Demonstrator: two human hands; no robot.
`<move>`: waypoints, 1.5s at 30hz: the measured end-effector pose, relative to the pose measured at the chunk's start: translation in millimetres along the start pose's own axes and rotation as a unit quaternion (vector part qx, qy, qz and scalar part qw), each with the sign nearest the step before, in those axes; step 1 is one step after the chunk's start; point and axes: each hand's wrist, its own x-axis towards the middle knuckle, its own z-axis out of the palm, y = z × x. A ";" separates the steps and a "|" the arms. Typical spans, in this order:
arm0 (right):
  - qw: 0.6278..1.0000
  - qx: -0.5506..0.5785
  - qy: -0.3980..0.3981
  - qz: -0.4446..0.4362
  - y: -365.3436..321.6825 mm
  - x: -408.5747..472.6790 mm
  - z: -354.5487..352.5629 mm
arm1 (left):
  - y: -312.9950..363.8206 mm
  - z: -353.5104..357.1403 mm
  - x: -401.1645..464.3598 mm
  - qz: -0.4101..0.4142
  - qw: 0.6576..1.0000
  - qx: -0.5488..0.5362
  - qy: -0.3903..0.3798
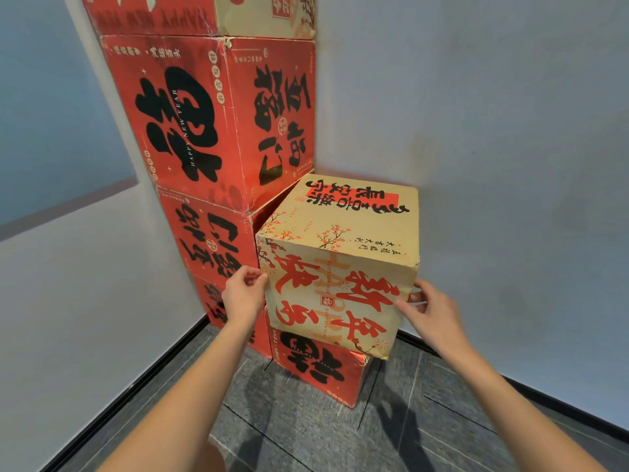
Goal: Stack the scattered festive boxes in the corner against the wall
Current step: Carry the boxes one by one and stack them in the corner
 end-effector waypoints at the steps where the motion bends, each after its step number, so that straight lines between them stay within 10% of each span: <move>1: 1.000 -0.001 -0.006 -0.003 -1.5 -0.4 3.1 | 0.4 -0.8 5.1 -0.004 1.000 0.000 0.000; 30: 0.998 0.022 -0.052 0.023 -19.7 4.6 24.8 | 7.4 10.2 52.5 -0.025 0.999 0.037 -0.017; 45: 0.900 -0.204 -0.368 0.109 -190.9 21.2 -119.3 | 195.3 -99.2 -26.5 -0.016 0.857 0.365 -0.364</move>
